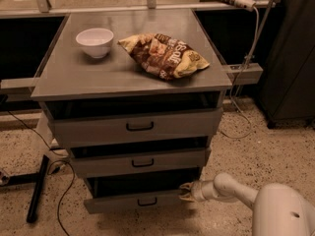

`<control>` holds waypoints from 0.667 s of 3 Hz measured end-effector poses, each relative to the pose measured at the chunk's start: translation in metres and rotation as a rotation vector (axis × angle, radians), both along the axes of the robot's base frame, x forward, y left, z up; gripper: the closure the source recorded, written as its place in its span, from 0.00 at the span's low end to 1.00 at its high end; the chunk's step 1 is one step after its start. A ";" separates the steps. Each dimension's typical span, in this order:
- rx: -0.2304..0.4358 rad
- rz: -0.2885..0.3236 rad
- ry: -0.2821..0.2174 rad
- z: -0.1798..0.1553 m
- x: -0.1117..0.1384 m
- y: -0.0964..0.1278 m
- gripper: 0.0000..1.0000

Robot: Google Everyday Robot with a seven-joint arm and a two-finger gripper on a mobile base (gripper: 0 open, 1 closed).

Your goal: Open bottom drawer

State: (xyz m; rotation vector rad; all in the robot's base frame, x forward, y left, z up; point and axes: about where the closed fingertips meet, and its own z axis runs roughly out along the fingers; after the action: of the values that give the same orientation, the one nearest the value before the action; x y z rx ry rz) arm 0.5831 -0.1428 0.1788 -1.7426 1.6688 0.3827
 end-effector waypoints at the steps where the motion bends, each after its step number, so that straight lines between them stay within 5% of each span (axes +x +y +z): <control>1: -0.001 0.001 -0.006 0.006 0.001 0.000 1.00; 2: 0.002 0.002 -0.007 0.007 -0.010 -0.003 0.82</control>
Offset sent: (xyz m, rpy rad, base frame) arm -0.2463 -0.0507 0.0322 0.0602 -0.0263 0.0251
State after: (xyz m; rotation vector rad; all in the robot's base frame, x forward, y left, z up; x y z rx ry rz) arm 0.5728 -0.1454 0.1854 -1.7428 1.6613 0.3790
